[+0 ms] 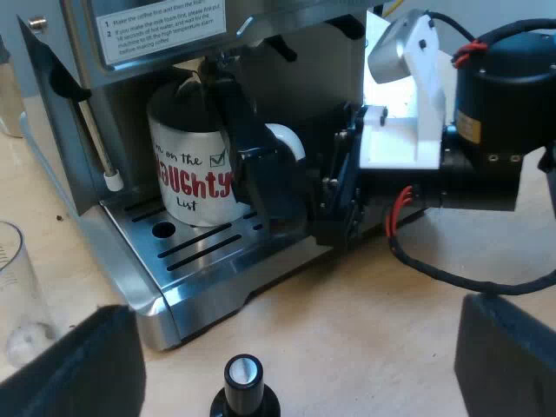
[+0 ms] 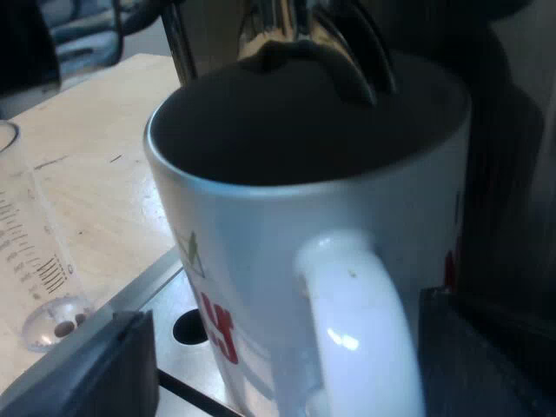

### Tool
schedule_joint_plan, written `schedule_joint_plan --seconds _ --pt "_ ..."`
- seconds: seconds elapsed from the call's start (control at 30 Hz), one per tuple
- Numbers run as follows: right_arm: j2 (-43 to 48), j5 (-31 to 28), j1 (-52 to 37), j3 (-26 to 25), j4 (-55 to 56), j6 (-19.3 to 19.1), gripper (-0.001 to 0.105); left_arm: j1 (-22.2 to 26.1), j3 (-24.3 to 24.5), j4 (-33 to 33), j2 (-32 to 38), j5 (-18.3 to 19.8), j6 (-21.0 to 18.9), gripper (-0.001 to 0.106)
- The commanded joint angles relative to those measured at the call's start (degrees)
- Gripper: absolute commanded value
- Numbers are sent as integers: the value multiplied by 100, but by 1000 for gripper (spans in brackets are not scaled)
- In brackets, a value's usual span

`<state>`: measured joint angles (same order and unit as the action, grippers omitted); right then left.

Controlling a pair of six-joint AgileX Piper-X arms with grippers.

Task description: Remove mug from coffee machine

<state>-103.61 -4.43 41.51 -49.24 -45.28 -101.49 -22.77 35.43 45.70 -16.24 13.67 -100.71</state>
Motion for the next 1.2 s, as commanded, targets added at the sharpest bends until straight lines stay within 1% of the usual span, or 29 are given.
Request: schedule_joint_plan --seconds 0.03,0.07,0.13,0.17,0.23,0.27,0.3,0.33,0.37,0.43,0.47,0.73,0.93,1.1,1.2 --pt "-19 30 1 -72 -79 -21 61 -36 44 -38 -3 29 -82 79" --pt "-19 30 1 -72 -79 -21 60 -36 44 -38 -3 29 -82 79" --pt "-19 30 1 -72 -79 -21 49 -36 44 -38 -3 29 -82 79" --pt "-19 30 1 -72 -79 -21 46 -36 44 -38 -3 29 -82 79" --pt "-19 30 1 -72 -79 -21 33 -36 44 -38 -3 29 -82 79" --pt "-19 30 1 -72 -79 -21 30 -36 44 -38 -3 29 -82 79" --pt "-19 30 1 -72 -79 -21 26 -36 44 -38 -3 29 -82 79" --pt "-19 30 1 -72 -79 -21 17 -36 44 -38 -3 29 -82 79" --pt "-19 30 1 -72 -79 -21 13 -36 44 -38 -3 29 -82 79" --pt "-19 30 1 -72 -79 -21 1 -36 44 -38 -3 29 -82 79" --pt "-19 30 1 -72 -79 -21 0 -36 44 -38 -3 29 -82 79" --pt "-19 30 89 -72 -79 -10 0 -36 44 -38 -3 29 -82 79" --pt "103 -14 338 -18 -50 -22 0 -36 44 -38 -3 29 -82 79" --pt "348 -324 340 226 -38 -22 0 -36 44 -38 -3 29 -82 79" --pt "606 -482 340 527 -38 -22 0 -36 44 -38 -3 29 -82 79"
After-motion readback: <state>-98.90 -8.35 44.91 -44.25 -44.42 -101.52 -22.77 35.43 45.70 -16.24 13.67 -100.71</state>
